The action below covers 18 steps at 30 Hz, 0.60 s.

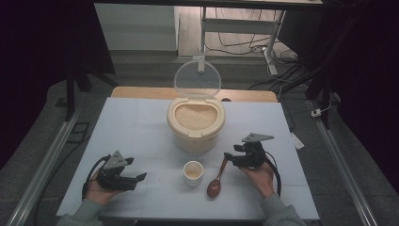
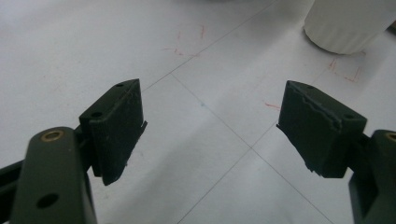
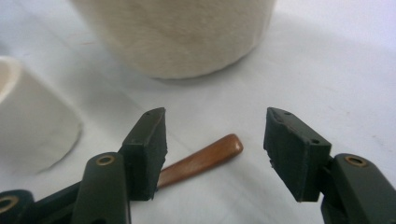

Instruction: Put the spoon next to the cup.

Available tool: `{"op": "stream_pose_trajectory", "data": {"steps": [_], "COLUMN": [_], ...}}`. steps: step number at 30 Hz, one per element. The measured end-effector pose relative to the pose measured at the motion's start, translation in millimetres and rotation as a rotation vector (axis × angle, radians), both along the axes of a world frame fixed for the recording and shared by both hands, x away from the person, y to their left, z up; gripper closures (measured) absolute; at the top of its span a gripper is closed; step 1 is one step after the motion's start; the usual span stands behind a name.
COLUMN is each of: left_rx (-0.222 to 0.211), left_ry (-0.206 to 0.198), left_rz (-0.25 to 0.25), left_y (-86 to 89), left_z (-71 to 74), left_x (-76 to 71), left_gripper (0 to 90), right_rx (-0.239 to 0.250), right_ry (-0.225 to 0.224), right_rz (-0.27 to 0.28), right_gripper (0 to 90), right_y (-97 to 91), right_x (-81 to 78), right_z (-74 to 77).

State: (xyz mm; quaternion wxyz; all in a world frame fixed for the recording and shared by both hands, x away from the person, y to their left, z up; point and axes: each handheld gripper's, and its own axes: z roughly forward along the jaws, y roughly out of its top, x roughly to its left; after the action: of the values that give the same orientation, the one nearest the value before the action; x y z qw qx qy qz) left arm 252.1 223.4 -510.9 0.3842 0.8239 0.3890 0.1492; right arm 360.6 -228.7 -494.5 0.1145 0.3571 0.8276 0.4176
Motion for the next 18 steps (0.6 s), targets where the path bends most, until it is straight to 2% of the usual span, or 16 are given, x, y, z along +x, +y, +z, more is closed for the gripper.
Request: {"op": "stream_pose_trajectory", "data": {"steps": [4, 8, 15, 18], "left_rx": [-0.002, -0.007, -0.013, -0.012], "left_ry": [0.001, 0.003, 0.005, 0.008], "left_rz": [0.002, 0.005, 0.007, 0.006], "left_y": [0.1, 0.1, 0.2, -0.3], "left_z": [0.1, 0.1, 0.0, -0.6], "left_x": [0.1, 0.2, 0.0, 0.2], "left_gripper": [22.1, 21.9, 21.8, 21.8], "right_rx": [0.024, 0.025, 0.019, 0.039], "right_ry": [-0.02, -0.037, -0.052, -0.054], "right_rz": [0.047, 0.074, 0.091, 0.096], "right_gripper": [40.7, 40.7, 40.6, 41.0], "right_y": [-13.5, -27.5, -49.7, -60.9], "right_x": [-14.7, -27.9, -47.5, -52.6], "right_z": [6.1, 7.7, 4.7, 3.8]}}
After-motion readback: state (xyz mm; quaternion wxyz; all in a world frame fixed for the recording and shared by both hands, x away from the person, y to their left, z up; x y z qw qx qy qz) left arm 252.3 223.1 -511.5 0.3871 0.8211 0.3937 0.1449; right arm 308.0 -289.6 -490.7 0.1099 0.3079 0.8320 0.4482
